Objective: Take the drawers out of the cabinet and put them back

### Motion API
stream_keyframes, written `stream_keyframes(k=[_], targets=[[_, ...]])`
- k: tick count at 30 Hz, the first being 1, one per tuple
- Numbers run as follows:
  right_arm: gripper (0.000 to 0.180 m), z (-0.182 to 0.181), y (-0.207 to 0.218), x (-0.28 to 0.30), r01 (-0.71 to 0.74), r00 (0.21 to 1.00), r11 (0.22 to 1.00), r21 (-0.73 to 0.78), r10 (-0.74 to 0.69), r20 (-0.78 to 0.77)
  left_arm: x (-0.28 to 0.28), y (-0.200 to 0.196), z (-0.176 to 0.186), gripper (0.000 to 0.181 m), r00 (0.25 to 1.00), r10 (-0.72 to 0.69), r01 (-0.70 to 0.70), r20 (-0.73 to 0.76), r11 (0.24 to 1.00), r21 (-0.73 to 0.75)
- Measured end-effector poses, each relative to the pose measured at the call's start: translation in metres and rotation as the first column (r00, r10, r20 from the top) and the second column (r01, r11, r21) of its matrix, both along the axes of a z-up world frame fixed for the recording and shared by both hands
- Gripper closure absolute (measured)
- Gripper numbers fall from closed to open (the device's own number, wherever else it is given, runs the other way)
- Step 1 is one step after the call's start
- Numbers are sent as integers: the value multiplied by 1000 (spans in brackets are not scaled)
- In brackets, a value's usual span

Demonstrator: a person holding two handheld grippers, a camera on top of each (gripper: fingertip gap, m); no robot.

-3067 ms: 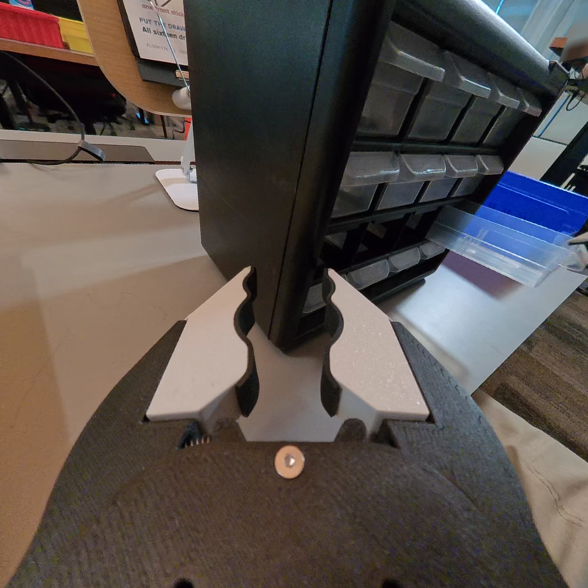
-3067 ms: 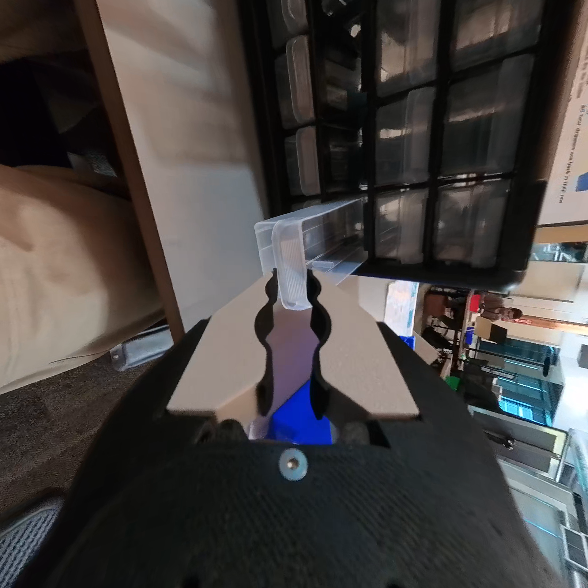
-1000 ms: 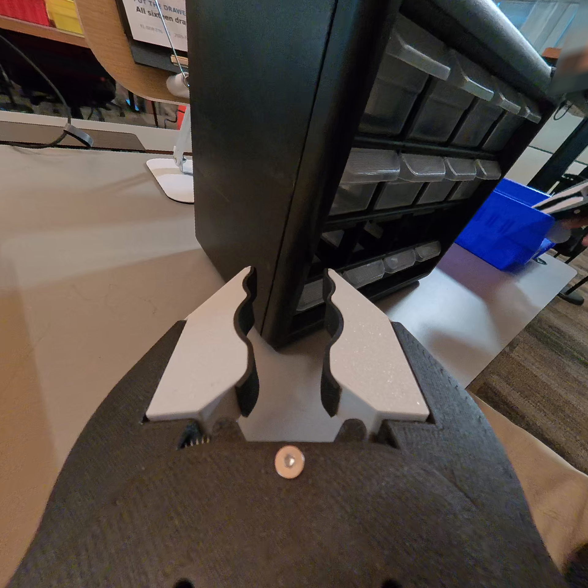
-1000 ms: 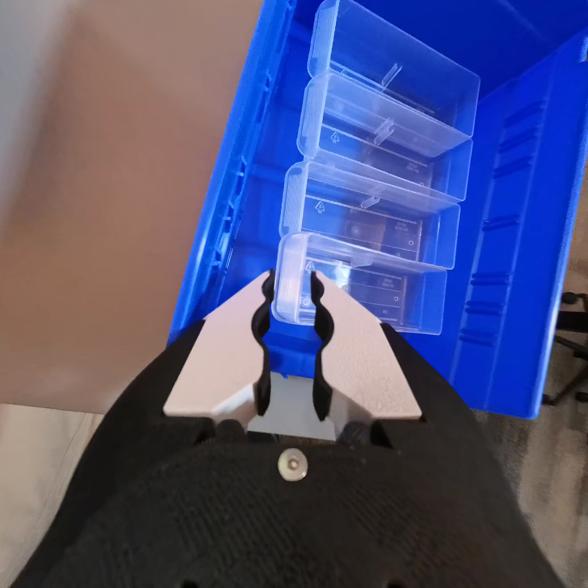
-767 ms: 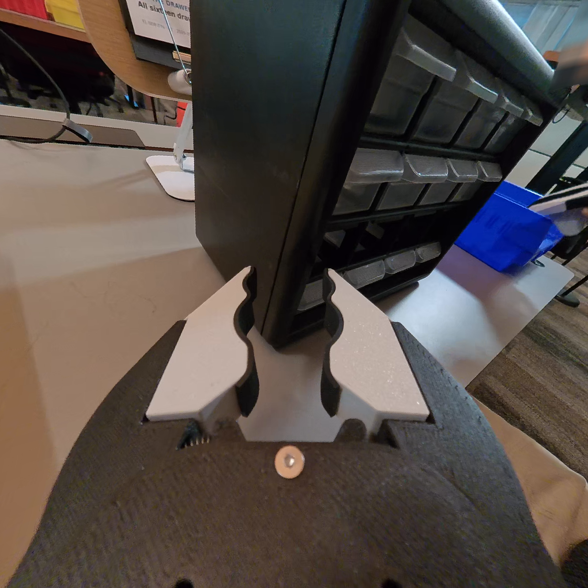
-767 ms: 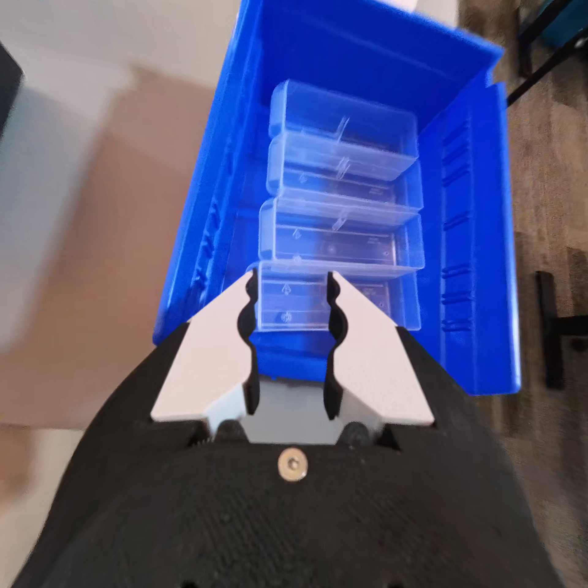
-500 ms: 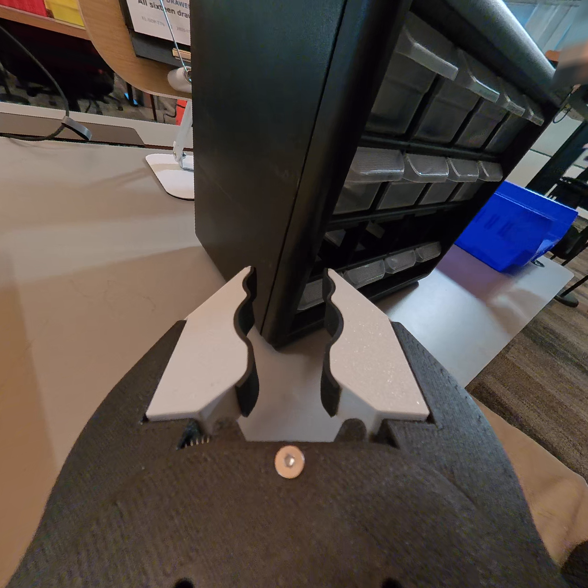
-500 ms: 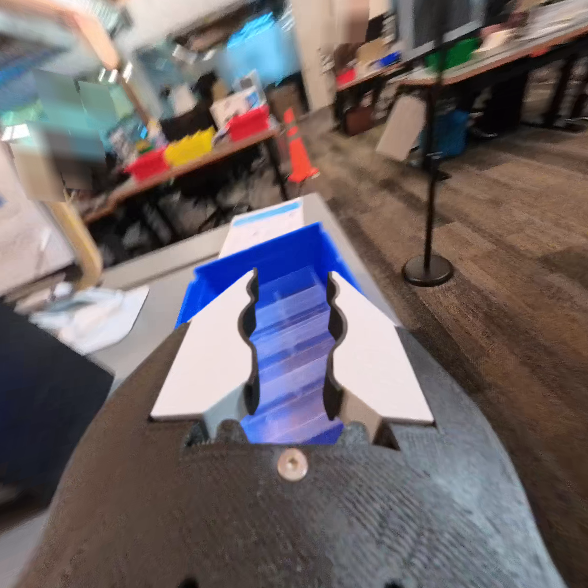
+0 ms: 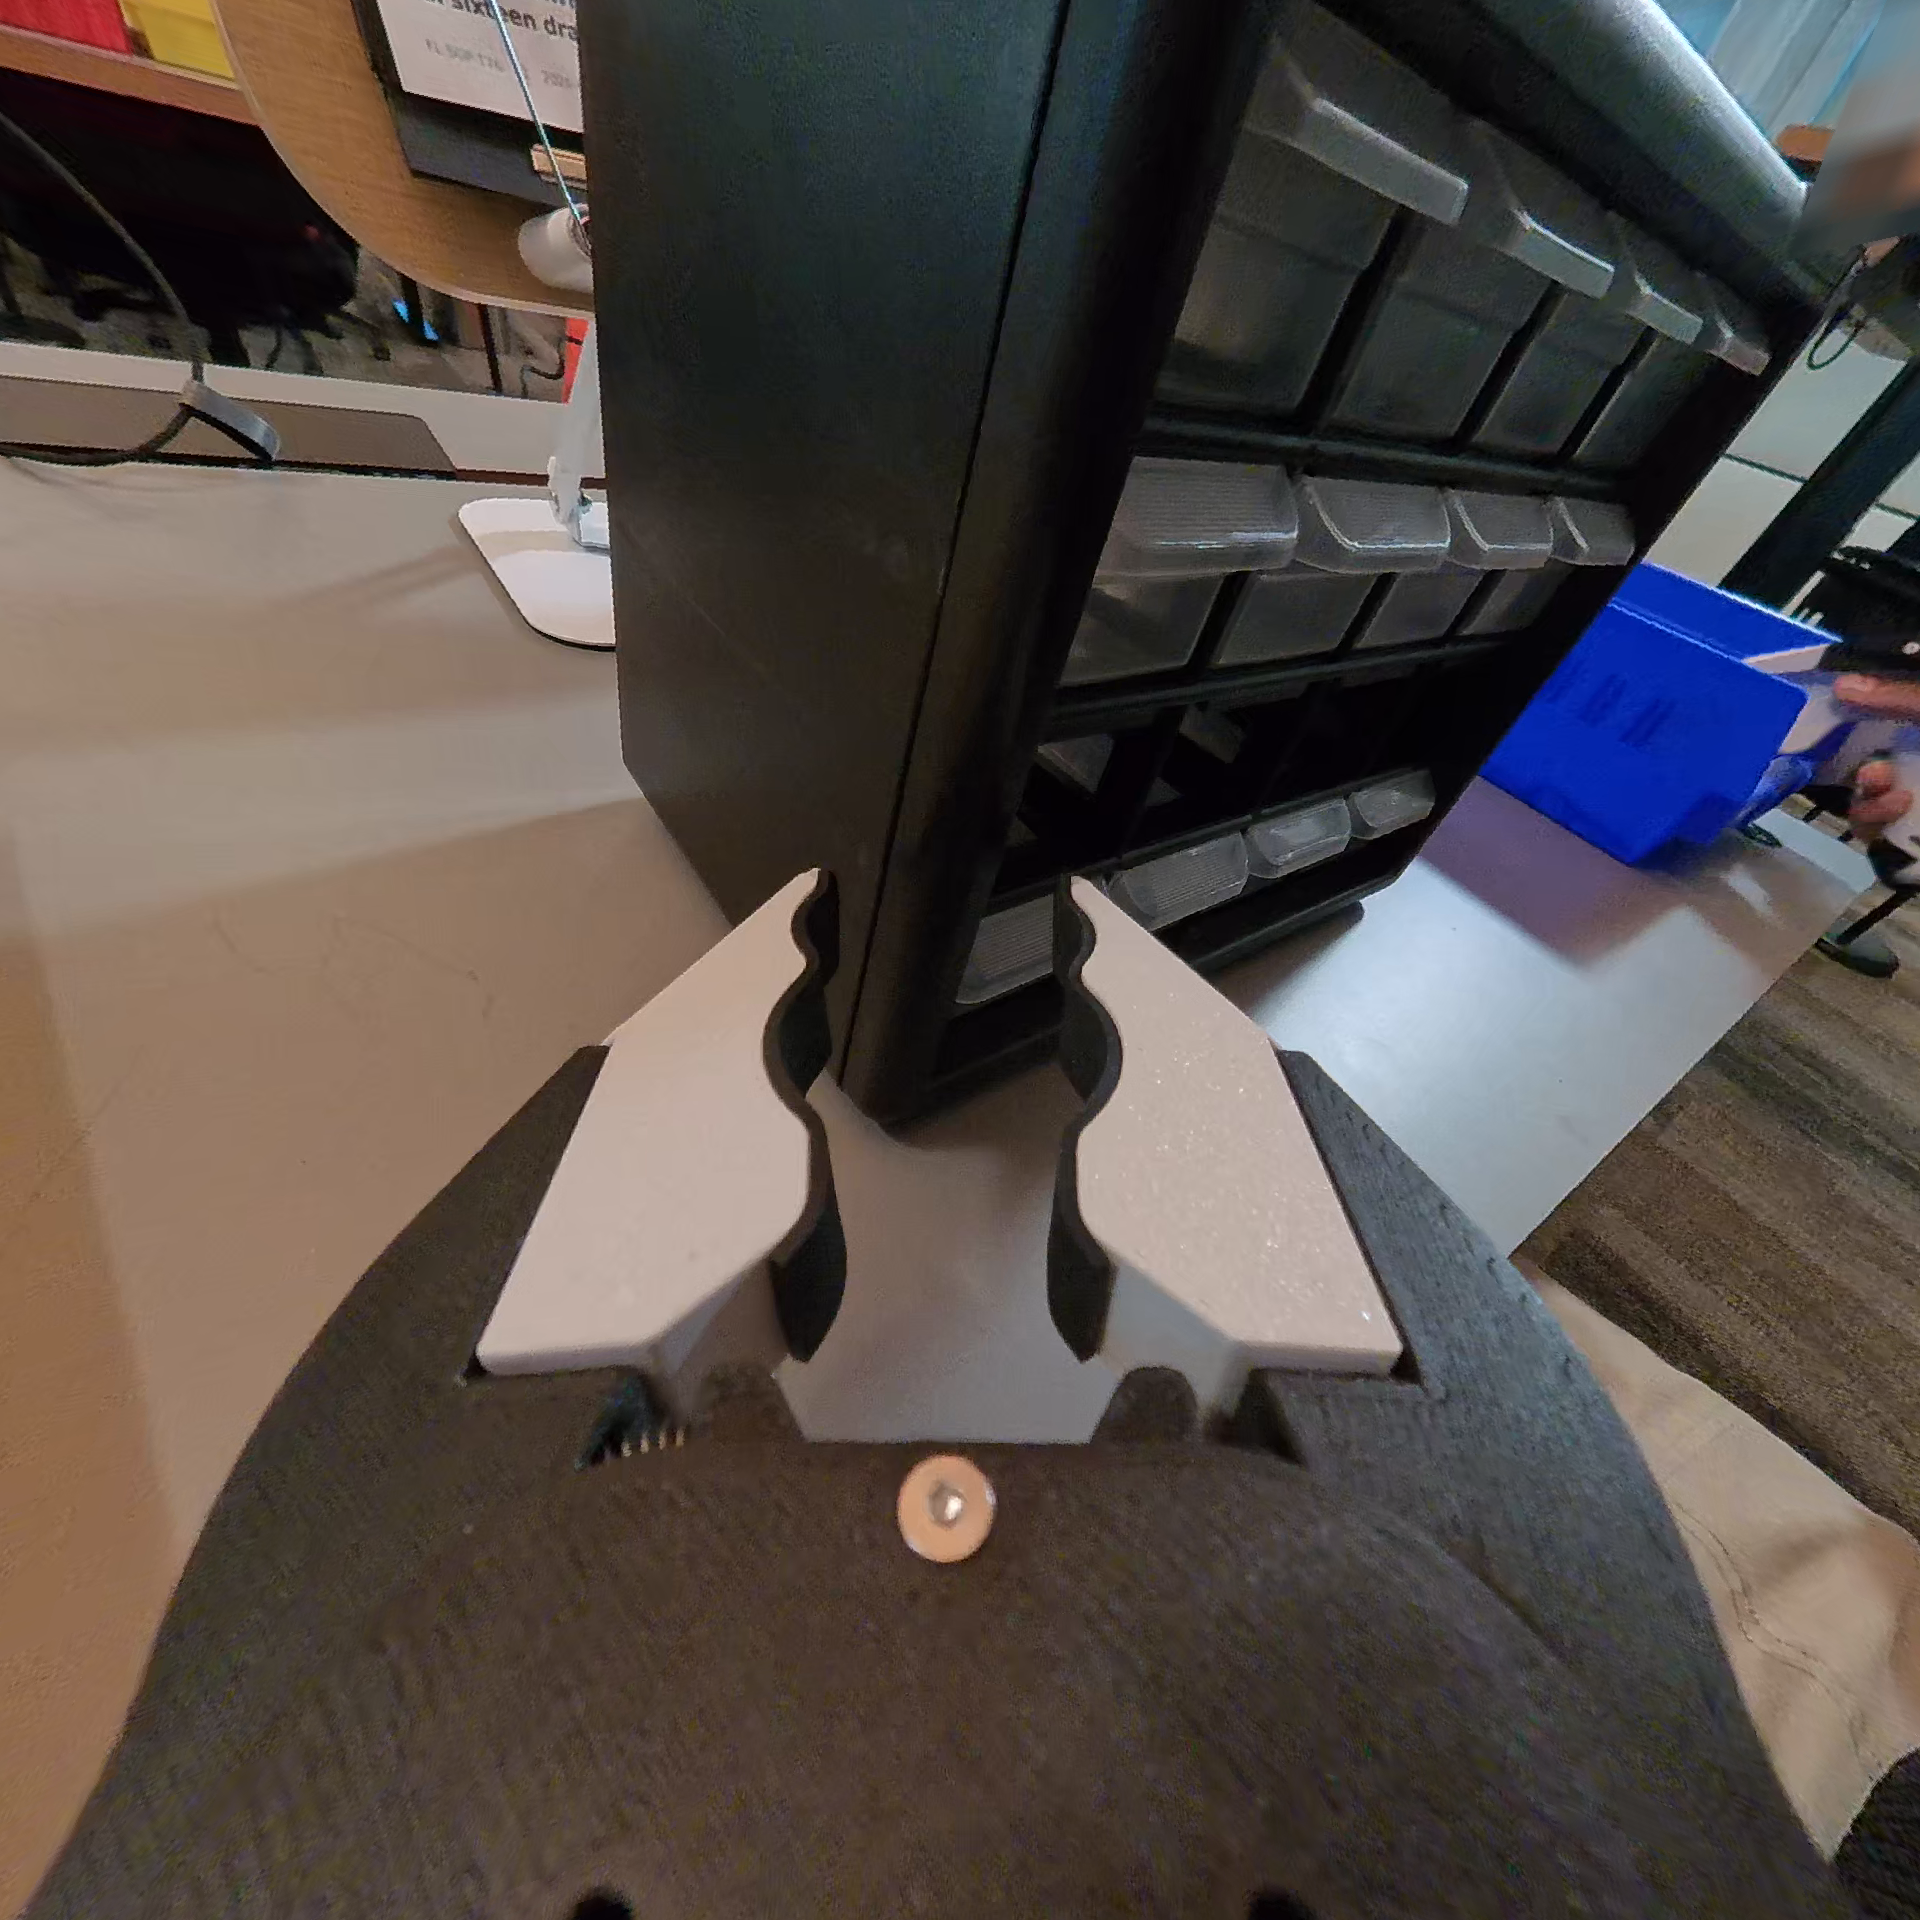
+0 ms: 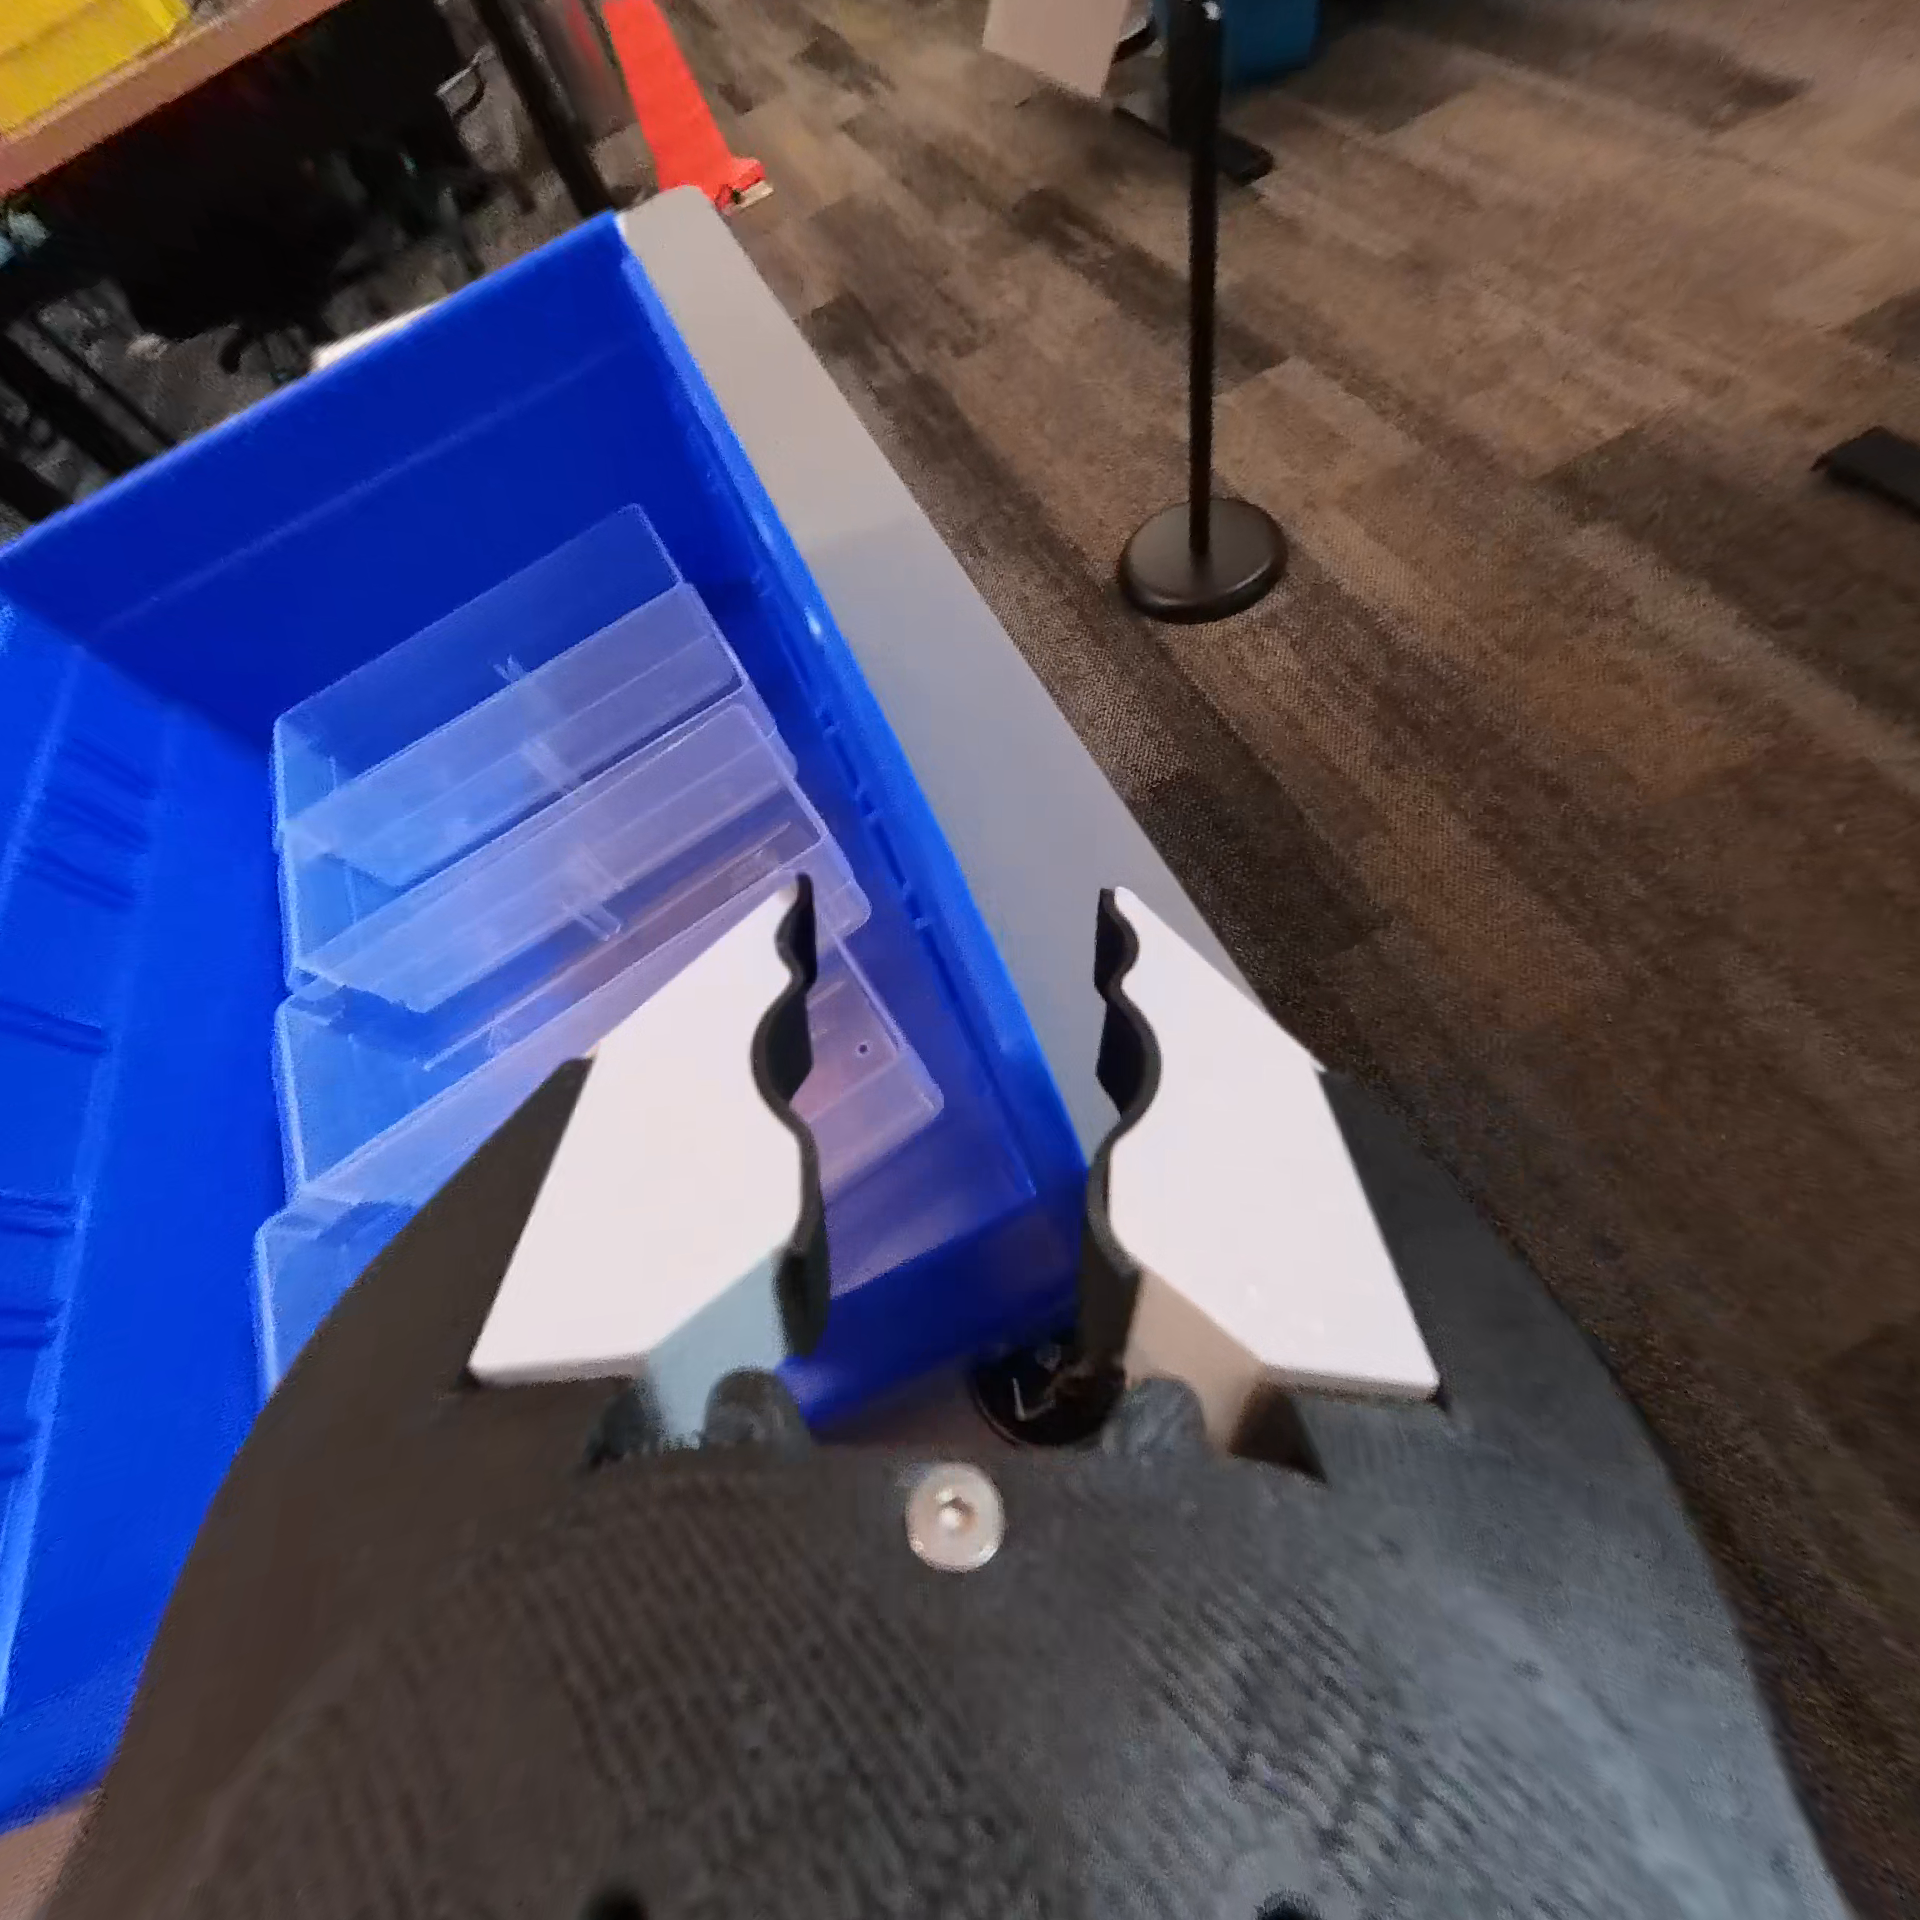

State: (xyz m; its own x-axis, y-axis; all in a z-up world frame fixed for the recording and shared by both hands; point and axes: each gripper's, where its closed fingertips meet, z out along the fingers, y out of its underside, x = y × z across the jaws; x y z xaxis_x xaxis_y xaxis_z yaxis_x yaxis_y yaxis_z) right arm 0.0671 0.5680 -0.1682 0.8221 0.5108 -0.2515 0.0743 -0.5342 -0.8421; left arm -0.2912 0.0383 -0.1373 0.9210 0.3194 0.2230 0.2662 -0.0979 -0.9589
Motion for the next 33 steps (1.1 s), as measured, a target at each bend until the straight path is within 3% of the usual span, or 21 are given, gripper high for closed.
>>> stream_keyframes(k=[2, 4, 10, 13, 16, 20, 27, 33], targets=[[131, -1, 2, 1, 25, 1000, 1000, 0, -25, -3, 0, 0, 0, 142, 1000, 0, 0, -2, 1000, -3], [148, 1, -2, 0, 7, 1000, 1000, -7, -7, 7, 0, 0, -1, 142, 1000, -2, 2, -1, 1000, -5], [175, 4, -29, -20, -176, 984, 984, -37, 176, 8, 0, 0, -1, 142, 1000, -7, 7, 9, 1000, 0], [174, 5, -31, -21, -196, 979, 980, -9, 197, 58, 1, 0, 0, 142, 1000, -9, 9, 1, 1000, 1], [162, 9, -23, -23, -164, 984, 981, 107, 154, 91, 3, 1, -1, 143, 1000, -15, 15, 1, 1000, -6], [174, 3, -20, -29, -185, 975, 969, 162, 161, 150, 5, 2, -3, 143, 1000, -21, 21, -2, 1000, -19], [175, 3, -22, -34, -199, 980, 973, 118, 194, 45, 5, 3, -5, 143, 1000, -27, 27, 12, 999, -24], [174, 12, -18, -33, -121, 985, 991, 63, 128, -113, 5, 3, -5, 143, 999, -26, 27, 18, 999, -21]])
